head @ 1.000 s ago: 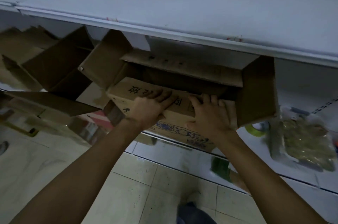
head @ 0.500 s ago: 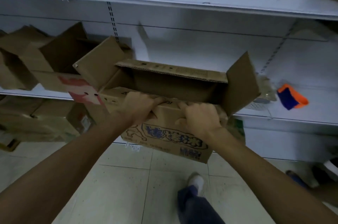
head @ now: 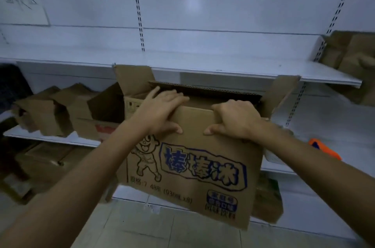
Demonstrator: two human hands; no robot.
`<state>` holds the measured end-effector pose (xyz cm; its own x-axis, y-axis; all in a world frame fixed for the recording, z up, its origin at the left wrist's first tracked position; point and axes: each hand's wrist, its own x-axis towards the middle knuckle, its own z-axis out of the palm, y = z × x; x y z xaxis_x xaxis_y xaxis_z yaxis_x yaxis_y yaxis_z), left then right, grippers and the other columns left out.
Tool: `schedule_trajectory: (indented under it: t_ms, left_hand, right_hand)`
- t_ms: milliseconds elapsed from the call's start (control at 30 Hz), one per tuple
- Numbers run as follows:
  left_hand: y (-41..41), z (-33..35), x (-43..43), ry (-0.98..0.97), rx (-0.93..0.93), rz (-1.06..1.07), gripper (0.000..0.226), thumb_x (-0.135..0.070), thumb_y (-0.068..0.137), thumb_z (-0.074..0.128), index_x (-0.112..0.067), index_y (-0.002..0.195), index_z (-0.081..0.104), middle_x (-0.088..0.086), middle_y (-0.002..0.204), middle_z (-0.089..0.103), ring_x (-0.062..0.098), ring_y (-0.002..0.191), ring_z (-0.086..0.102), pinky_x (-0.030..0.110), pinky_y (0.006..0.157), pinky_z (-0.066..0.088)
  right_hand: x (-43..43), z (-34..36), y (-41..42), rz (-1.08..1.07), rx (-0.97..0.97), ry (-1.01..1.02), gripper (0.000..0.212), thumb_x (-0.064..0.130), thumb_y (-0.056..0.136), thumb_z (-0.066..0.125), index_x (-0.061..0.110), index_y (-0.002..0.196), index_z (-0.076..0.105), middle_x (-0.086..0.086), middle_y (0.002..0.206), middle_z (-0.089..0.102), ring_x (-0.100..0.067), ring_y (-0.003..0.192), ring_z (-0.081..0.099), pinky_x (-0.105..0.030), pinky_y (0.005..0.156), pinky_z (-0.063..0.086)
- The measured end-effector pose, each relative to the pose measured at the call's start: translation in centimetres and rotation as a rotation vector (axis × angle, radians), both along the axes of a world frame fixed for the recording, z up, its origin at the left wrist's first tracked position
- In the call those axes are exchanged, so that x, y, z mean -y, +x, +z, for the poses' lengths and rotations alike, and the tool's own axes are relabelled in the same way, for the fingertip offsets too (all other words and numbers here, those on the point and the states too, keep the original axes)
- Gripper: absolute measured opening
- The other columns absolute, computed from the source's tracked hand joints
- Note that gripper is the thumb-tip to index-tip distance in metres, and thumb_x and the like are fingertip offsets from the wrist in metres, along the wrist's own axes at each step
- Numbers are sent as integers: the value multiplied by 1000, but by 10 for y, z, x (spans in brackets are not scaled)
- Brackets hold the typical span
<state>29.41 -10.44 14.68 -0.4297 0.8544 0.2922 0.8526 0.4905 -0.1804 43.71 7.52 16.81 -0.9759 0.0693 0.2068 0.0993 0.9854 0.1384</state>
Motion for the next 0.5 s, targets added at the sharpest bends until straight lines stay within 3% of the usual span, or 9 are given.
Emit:
schedule_trajectory:
  t_ms: [67, 167, 233, 267, 333, 367, 433, 500]
  left_hand:
    - [18, -21, 12, 404, 3, 154, 99, -74, 72, 56, -32, 151, 12, -2, 161, 6, 16, 148, 0, 42, 116, -10]
    - [61, -88, 22, 1201, 320, 621, 99, -70, 78, 54, -21, 152, 11, 10, 160, 0, 27, 147, 1, 53, 118, 0]
    - [84, -133, 22, 1482, 855, 1075, 101, -69, 80, 51, -15, 153, 9, 16, 159, 6, 39, 145, 10, 59, 115, 13]
    - [94, -152, 20, 1568, 1205, 1182, 100, -72, 80, 48, -16, 153, 9, 16, 159, 9, 42, 143, 14, 62, 113, 17]
    - [114, -178, 14, 1710, 1870, 1019, 94, -80, 80, 32, -22, 152, 16, 14, 157, 19, 44, 139, 23, 65, 109, 23]
    - [123, -188, 10, 1790, 2059, 828, 92, -83, 79, 26, -25, 150, 25, 13, 154, 28, 44, 136, 31, 65, 106, 28]
    - [137, -197, 0, 1945, 2048, 636, 88, -86, 77, 22, -31, 144, 38, 10, 145, 44, 41, 129, 43, 64, 103, 35]
    - [146, -194, -6, 2028, 1920, 722, 85, -83, 79, 21, -30, 141, 44, 8, 141, 50, 37, 125, 48, 60, 103, 38]
  right_hand:
    - [-10, 16, 3, 11, 1, -4, 58, 73, 74, 57, 25, 105, 59, 4, 89, 62, -19, 84, 60, -33, 70, 46]
    - [-18, 34, 9, 26, 10, -7, 57, 72, 71, 61, 25, 102, 60, 3, 94, 62, -22, 91, 60, -35, 75, 46]
    - [-18, 42, 14, 40, 7, -32, 60, 70, 70, 64, 23, 106, 61, -1, 102, 64, -23, 91, 57, -34, 74, 43]
    - [-18, 45, 16, 46, 8, -52, 62, 69, 71, 65, 21, 110, 61, -3, 105, 64, -22, 91, 56, -34, 74, 41]
    - [-17, 45, 20, 55, 13, -71, 67, 68, 72, 65, 20, 118, 58, -3, 109, 62, -23, 95, 55, -33, 76, 39]
    - [-17, 43, 22, 62, 8, -72, 67, 68, 72, 65, 20, 118, 59, -2, 108, 62, -23, 95, 55, -33, 77, 39]
    - [-19, 37, 27, 89, -6, -68, 63, 69, 71, 65, 20, 110, 62, -1, 101, 65, -21, 89, 55, -34, 74, 41]
    - [-20, 35, 34, 132, -1, -74, 59, 69, 71, 64, 21, 105, 63, 1, 95, 64, -20, 85, 56, -33, 69, 39]
